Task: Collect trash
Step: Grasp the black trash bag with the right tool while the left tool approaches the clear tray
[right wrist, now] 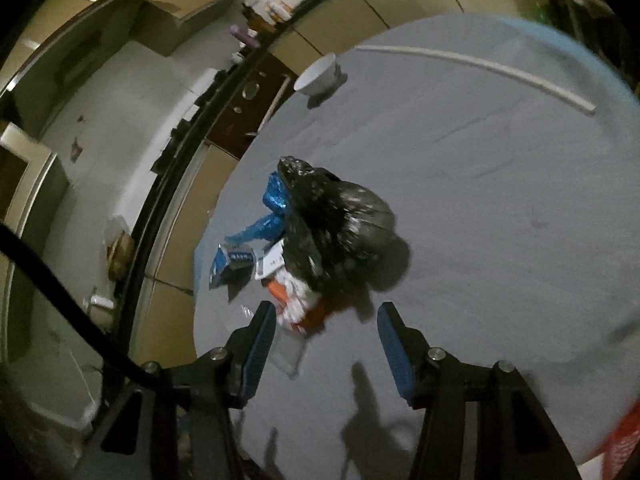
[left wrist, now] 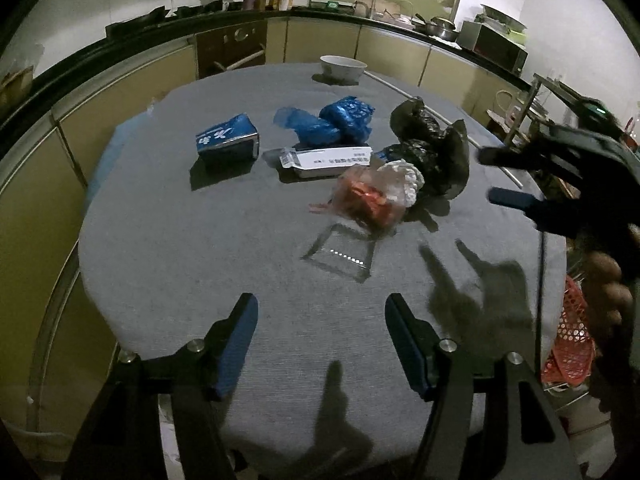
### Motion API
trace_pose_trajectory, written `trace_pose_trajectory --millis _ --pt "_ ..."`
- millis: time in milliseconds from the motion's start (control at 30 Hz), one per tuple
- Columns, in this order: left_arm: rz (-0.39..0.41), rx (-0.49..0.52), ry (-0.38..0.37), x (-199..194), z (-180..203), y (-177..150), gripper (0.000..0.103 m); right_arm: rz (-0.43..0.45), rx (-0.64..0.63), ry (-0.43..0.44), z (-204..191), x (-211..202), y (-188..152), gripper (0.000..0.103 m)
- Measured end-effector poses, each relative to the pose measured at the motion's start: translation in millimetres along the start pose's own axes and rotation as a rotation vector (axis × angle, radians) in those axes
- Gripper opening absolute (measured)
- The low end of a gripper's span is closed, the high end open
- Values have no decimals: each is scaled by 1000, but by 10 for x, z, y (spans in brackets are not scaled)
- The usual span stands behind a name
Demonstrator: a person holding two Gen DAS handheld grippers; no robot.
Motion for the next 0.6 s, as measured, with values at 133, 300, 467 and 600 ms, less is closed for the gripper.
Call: trace_pose_trajectory --millis 133,300,467,600 --pt "5 -13 0 -17 -99 20 67 -8 97 -24 29 351 175 57" --pt "16 -31 12 -52 -251 37 67 -21 167 -86 89 670 341 58" --pt "24 -46 28 -58 -366 59 68 -72 143 -203 58 997 375 60" --pt "26 -46 30 -55 -378 83 68 -11 35 -245 29 958 416 33"
Point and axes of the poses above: each gripper's, at about its wrist camera, not at the fingertips, and x roughly the way its jaws point, z to its right, y to its top, the point moved 8 cm from there along x, roughly the way its jaws point, and after that the axes turned 15 degrees about -x, right-handed, at the moved point
